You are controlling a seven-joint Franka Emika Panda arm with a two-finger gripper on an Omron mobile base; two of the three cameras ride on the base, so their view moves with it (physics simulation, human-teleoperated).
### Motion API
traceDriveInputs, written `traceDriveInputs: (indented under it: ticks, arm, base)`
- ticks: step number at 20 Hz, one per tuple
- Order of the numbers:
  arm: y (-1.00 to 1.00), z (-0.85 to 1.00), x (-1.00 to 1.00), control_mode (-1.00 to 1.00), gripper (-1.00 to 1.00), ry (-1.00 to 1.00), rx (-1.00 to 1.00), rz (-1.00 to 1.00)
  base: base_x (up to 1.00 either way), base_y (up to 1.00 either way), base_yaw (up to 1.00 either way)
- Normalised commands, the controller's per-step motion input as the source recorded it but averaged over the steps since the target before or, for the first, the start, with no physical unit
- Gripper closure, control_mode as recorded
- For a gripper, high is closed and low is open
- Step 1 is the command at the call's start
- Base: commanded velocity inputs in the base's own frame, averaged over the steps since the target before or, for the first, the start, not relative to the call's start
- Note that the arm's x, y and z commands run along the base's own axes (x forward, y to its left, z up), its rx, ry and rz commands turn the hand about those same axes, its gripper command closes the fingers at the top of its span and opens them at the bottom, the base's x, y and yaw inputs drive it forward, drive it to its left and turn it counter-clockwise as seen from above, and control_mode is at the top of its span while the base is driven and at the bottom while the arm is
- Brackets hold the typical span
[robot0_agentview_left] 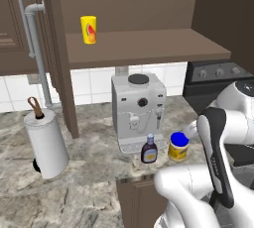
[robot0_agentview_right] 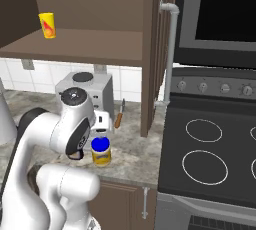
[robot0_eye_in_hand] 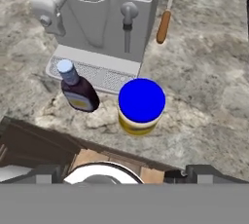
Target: Pick the mayonnaise and condiment bottle from the counter and place them in the cabinet.
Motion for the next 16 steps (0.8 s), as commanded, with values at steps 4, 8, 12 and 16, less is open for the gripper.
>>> traceDriveInputs:
  ticks: [4, 8, 12, 16]
  arm:
    - [-0.14, -0.39, 0.06, -1.0, -1.0, 0.0, 0.0, 0.07]
    - [-0.2, -0.27, 0.03, -1.0, -1.0, 0.0, 0.0, 0.11]
    - [-0.25, -0.15, 0.08, -1.0, -1.0, 0.0, 0.02, 0.14]
    - [-0.23, -0.07, 0.15, -1.0, -1.0, 0.0, 0.04, 0.15]
  base:
    - [0.0, 0.0, 0.0]
    - [0.0, 0.0, 0.0]
    - [0.0, 0.0, 0.0]
    - [0.0, 0.0, 0.0]
